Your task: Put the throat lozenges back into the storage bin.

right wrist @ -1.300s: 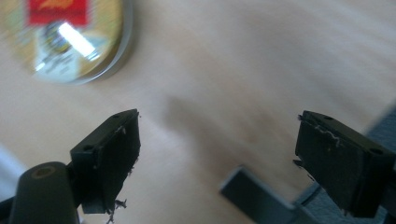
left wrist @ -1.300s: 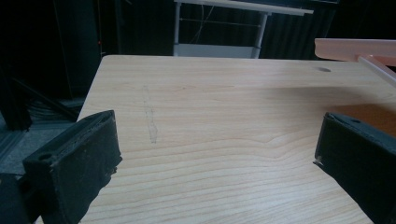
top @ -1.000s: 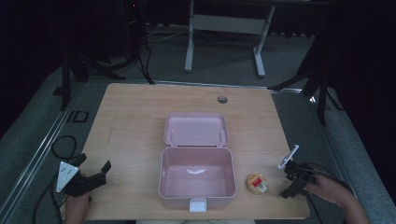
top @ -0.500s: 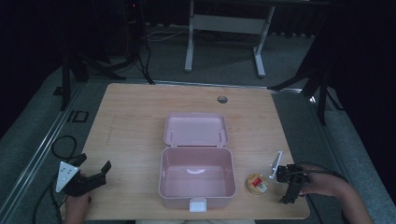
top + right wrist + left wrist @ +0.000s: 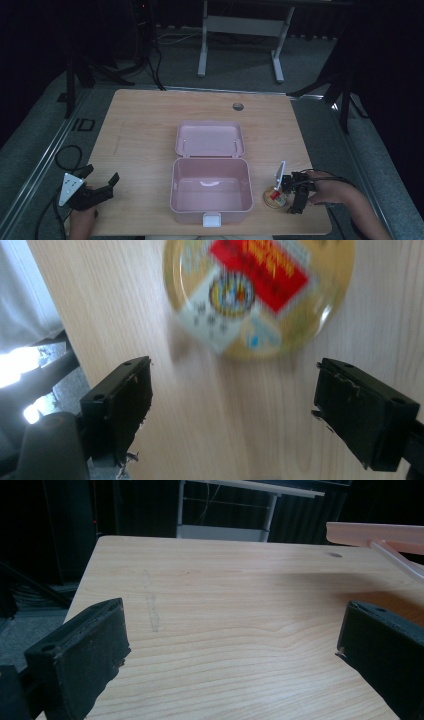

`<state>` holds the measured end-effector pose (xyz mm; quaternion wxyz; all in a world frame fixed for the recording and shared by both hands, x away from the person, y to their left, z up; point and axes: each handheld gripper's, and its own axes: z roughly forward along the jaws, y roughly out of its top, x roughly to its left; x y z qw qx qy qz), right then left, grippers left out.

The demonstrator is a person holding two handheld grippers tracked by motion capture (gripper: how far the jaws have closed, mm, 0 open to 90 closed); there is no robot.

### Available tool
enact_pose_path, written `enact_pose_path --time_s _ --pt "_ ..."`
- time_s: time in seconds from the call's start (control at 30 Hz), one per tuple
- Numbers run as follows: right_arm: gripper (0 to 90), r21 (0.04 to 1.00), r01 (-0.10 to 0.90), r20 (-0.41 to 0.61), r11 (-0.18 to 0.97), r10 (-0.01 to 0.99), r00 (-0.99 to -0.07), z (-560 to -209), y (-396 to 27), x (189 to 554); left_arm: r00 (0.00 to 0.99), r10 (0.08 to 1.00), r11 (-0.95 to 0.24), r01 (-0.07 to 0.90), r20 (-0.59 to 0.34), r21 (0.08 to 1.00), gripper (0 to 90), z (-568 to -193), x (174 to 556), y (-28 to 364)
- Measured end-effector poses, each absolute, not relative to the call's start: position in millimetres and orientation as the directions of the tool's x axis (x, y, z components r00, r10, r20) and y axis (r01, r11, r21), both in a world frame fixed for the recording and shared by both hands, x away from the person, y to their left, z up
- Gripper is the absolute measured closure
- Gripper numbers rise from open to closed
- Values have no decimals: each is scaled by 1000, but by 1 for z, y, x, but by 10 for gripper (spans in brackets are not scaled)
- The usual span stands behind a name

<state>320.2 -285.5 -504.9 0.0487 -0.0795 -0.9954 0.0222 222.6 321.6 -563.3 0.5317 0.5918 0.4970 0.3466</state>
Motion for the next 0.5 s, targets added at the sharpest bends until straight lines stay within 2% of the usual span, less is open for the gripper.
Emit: enact_pose_path --time_s 0.5 --pt "175 -52 57 55 997 59 -997 -514 -250 326 279 951 68 225 -131 972 3 -563 223 322"
